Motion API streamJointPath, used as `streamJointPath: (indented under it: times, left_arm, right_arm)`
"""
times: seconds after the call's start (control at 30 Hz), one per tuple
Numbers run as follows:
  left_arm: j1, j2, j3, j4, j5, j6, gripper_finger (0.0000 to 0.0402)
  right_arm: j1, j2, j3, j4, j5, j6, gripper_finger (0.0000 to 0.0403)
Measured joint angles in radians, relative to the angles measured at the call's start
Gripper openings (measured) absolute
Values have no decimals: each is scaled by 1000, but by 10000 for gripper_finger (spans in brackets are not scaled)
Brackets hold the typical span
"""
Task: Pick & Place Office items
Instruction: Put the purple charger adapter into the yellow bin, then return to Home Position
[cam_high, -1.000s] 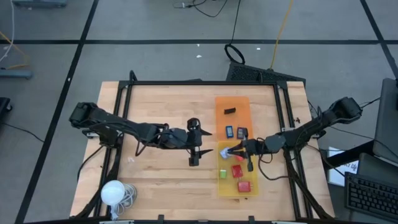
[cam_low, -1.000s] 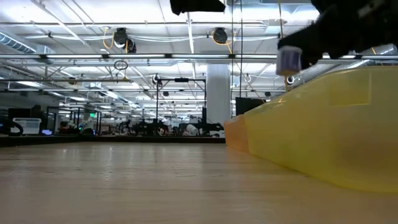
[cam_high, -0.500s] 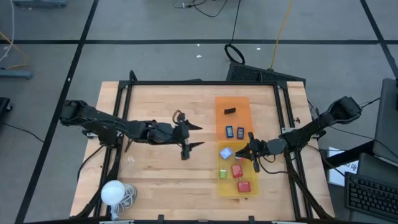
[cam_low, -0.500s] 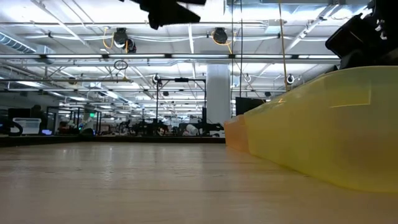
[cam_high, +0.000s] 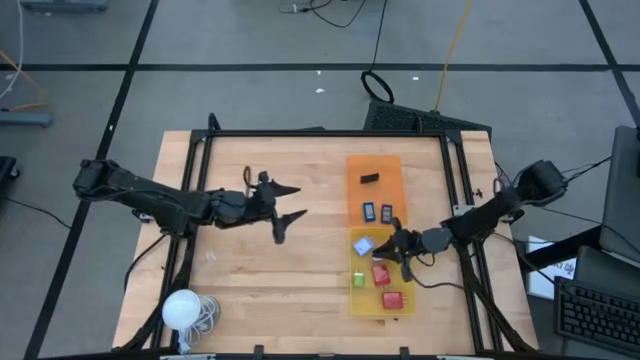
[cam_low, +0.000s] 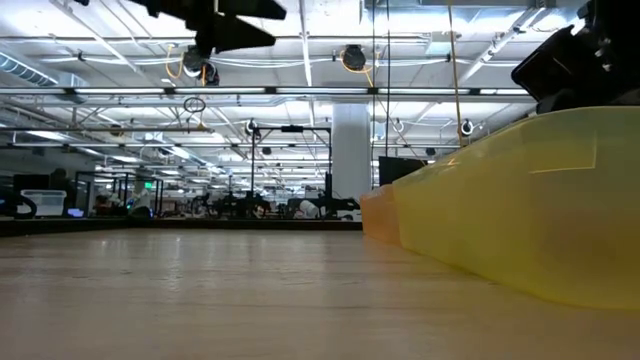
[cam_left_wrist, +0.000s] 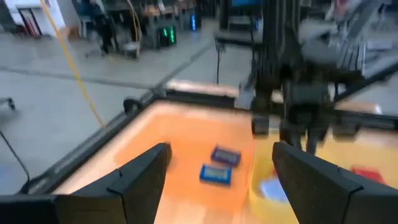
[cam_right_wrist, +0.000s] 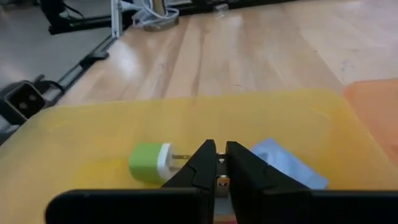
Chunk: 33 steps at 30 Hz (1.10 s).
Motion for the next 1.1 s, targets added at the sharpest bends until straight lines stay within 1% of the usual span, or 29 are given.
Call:
streamJointPath:
  times: [0.07,0.2,0.3,0.43,0.53,0.7,0.9,1.0,1.1]
  left_arm:
    - [3,-18,-14,-8,-3,-1,285]
    - [-10,-47,-15,-24,1,4,276]
    - [-17,-50,-13,-33,1,12,274]
    - [-29,-88,-13,-67,-4,24,281]
    - [-32,-115,-14,-155,-19,6,288]
    - [-46,-163,-14,-229,-28,-13,296]
    - [-77,-202,-26,-268,-28,-6,288]
    - [-82,-243,-78,-257,-27,-11,281]
    - [-81,-310,-171,-208,-45,-29,275]
  right_arm:
    - [-5,26,7,11,2,-4,34]
    - [-16,35,7,36,2,7,85]
    - [-17,32,6,46,2,20,114]
    - [-18,11,6,42,-3,21,138]
    - [-18,-39,5,30,-4,21,146]
    - [-18,-185,-13,-10,-5,13,144]
    - [-18,-433,-94,-40,-4,-64,142]
    - [-18,-567,-152,-50,-3,-105,143]
    - [-18,-698,-196,-42,-2,-118,143]
